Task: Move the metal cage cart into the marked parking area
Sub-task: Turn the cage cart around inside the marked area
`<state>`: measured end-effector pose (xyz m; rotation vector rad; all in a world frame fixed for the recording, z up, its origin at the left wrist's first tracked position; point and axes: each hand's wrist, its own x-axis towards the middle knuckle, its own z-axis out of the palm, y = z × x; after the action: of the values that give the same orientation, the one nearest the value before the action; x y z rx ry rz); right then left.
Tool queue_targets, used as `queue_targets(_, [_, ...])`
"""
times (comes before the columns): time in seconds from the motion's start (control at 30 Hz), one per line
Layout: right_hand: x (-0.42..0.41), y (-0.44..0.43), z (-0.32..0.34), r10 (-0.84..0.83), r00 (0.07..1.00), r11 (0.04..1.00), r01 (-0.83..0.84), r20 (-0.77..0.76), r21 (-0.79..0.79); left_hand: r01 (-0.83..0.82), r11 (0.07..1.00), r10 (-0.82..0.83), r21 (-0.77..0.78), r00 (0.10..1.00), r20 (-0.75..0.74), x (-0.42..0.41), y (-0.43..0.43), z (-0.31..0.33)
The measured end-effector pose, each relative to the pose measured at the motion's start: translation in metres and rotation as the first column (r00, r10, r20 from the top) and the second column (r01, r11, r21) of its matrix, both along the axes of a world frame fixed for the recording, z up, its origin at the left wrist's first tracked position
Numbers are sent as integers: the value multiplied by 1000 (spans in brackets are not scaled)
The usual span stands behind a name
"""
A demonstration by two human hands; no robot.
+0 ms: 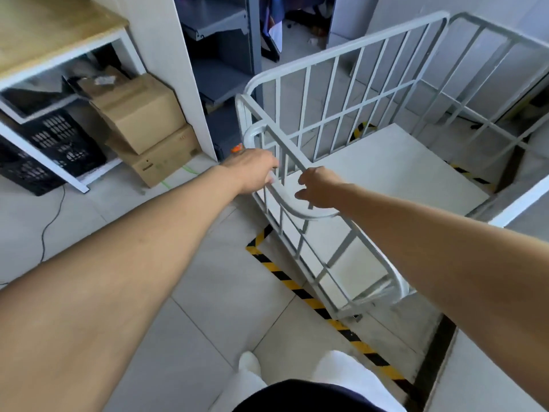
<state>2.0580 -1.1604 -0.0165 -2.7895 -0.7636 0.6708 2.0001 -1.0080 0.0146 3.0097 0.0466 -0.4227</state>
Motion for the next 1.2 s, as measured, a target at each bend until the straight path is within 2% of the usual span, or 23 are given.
queue_targets(0.13, [-1, 55, 10, -28, 1000, 999, 28, 3, 31, 16, 1000, -15, -23, 1000, 5, -3, 62, 7])
queue_targets(0.2, [8, 101, 15, -47, 998, 999, 47, 46, 15, 58, 998, -58, 28, 998, 2, 13, 111, 13])
queue_targets(0.3, [20, 114, 17, -74, 996, 997, 73, 57, 14, 66, 998, -66, 18, 998, 8, 24, 129, 10])
queue_targets(0.53, [117, 227, 12, -160, 983, 985, 152, 96, 83, 137, 989, -138, 48, 990, 12, 121, 227, 15])
queue_targets(0.87, [246, 346, 13, -255, 961, 967, 255, 105, 14, 258, 961, -257, 105, 966, -19, 268, 348, 23])
queue_targets(1.03, [301, 381, 12, -417, 904, 908, 419, 89, 1, 442, 893, -441, 80, 897, -30, 340, 376, 17])
queue_targets(1.2, [336, 403, 1, -587, 806, 809, 588, 68, 13, 635, 767, -632, 95, 773, -64, 408, 397, 7])
